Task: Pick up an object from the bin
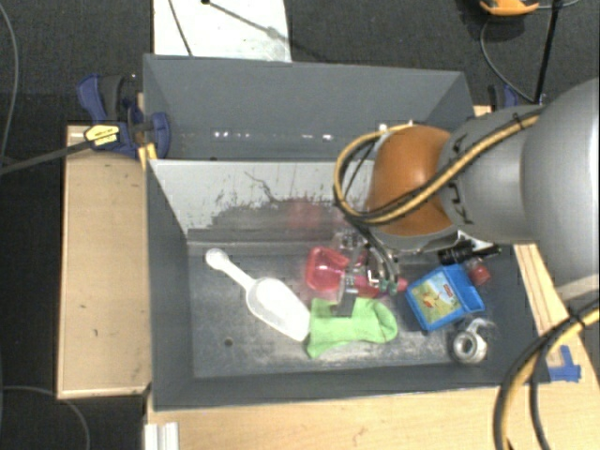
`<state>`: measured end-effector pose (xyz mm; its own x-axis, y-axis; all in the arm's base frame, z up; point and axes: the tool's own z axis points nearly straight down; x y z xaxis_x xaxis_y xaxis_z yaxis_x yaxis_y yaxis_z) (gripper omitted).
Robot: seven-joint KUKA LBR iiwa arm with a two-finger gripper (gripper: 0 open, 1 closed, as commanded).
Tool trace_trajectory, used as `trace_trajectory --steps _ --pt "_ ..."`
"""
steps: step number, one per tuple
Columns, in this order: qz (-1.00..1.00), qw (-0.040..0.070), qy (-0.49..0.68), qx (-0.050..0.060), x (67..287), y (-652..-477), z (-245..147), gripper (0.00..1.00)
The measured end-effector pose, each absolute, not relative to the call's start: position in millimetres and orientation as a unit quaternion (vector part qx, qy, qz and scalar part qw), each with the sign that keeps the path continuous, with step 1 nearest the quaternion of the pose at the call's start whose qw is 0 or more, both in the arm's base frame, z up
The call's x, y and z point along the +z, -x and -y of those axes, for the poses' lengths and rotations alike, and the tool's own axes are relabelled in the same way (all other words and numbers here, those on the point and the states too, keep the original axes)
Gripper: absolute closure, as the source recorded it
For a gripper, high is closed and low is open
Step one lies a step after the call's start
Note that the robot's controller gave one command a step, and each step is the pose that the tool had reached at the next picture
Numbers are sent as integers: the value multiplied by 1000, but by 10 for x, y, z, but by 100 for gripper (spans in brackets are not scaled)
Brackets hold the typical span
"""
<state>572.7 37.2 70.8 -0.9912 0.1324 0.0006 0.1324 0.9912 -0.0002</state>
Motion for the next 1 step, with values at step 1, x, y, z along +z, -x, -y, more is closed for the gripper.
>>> trace_trajectory --steps 1 --pt "998 0 60 -1 707 -5621 -453 0"
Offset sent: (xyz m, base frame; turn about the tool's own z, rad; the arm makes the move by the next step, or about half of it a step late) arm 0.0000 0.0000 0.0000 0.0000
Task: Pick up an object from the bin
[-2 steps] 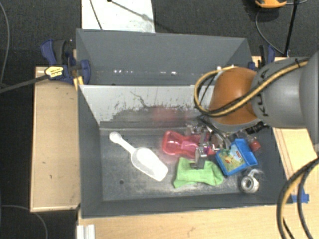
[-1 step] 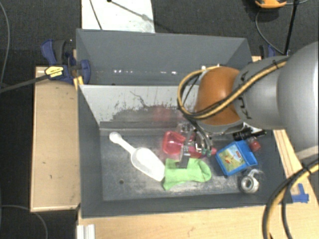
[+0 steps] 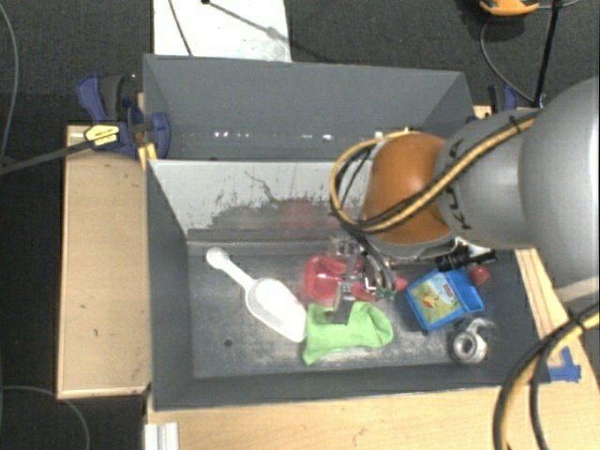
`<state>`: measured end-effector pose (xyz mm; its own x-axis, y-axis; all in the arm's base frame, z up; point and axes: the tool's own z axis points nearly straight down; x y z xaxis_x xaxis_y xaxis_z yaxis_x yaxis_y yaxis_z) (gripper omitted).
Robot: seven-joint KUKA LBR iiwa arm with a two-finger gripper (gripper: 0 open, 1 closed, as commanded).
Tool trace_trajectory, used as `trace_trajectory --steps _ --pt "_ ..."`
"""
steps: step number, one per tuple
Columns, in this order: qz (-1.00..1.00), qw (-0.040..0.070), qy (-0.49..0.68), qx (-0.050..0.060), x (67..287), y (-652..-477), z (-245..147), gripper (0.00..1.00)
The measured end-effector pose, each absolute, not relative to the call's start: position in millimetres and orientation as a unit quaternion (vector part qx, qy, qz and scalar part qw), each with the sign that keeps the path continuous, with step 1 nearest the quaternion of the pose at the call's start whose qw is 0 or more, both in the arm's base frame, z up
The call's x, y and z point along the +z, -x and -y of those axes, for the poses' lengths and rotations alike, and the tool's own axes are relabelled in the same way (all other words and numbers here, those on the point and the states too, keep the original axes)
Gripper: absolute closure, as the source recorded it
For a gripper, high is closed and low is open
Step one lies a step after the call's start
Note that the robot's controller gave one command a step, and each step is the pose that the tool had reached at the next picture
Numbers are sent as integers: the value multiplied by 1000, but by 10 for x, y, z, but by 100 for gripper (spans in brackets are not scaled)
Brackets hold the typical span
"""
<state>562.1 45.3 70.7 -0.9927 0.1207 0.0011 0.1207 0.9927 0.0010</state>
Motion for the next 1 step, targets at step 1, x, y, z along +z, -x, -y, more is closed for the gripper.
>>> trace_trajectory --steps 1 --pt "998 -1 67 0 710 -5733 -374 100"
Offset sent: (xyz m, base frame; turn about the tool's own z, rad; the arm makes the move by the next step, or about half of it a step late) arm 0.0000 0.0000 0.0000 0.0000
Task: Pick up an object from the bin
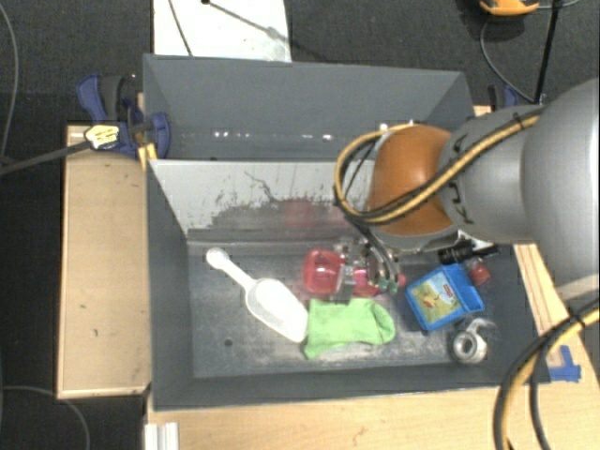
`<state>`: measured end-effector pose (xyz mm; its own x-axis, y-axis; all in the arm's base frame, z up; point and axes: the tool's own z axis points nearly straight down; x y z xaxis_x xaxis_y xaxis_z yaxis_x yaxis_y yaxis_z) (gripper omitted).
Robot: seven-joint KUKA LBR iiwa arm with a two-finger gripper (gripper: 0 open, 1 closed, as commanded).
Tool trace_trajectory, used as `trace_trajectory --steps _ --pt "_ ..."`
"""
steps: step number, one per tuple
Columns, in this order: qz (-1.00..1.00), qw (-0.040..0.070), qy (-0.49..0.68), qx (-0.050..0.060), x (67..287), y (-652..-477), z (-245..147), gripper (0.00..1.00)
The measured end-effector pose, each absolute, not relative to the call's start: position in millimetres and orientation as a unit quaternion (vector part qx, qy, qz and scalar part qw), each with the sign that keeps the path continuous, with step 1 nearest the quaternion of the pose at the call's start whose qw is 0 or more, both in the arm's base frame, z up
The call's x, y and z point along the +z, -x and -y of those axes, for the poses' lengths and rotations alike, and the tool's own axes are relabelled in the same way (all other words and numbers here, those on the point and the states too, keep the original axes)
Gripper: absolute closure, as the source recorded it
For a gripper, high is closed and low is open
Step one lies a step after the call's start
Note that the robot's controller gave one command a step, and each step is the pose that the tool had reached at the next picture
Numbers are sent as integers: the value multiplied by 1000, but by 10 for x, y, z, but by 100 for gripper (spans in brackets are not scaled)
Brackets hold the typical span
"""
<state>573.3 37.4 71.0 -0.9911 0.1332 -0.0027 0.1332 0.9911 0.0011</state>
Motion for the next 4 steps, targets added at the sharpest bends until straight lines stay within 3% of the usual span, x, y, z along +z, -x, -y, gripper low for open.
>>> trace_trajectory --steps 2,4 --pt "-998 -2 -67 0 763 -5714 -373 100" --pt "-998 2 -67 0 1069 -5732 -374 100"
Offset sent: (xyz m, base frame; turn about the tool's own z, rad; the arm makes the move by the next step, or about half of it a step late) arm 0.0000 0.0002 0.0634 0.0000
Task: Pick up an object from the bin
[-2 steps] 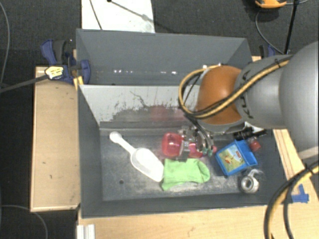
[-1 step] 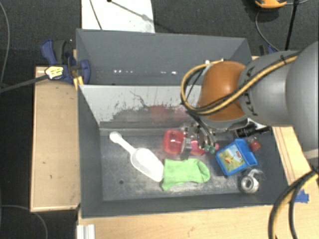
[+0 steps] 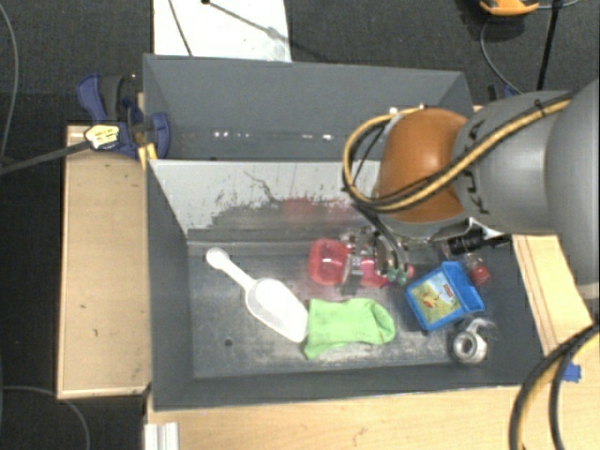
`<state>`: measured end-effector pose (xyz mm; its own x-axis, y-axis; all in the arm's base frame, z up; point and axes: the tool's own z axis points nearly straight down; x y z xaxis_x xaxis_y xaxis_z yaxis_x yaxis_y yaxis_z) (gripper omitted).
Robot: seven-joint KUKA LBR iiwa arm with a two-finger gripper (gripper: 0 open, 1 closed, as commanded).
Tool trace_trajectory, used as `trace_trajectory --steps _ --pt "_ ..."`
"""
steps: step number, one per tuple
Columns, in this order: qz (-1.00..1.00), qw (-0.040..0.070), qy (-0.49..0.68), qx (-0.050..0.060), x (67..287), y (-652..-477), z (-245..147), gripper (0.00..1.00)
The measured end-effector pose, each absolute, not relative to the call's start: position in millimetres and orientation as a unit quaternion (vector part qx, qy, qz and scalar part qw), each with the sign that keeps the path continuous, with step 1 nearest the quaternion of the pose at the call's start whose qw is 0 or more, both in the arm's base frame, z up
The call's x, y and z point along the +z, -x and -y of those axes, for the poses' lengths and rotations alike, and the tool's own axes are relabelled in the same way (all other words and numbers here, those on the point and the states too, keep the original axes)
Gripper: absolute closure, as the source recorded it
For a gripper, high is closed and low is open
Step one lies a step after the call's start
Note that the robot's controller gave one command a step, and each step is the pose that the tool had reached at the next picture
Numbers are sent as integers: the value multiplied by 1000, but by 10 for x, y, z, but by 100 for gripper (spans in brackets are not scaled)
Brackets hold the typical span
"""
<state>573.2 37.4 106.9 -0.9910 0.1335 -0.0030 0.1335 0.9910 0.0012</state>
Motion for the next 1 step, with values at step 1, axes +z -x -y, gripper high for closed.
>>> trace_trajectory --steps 1 --pt "-998 0 -67 0 1192 -5719 -373 100"
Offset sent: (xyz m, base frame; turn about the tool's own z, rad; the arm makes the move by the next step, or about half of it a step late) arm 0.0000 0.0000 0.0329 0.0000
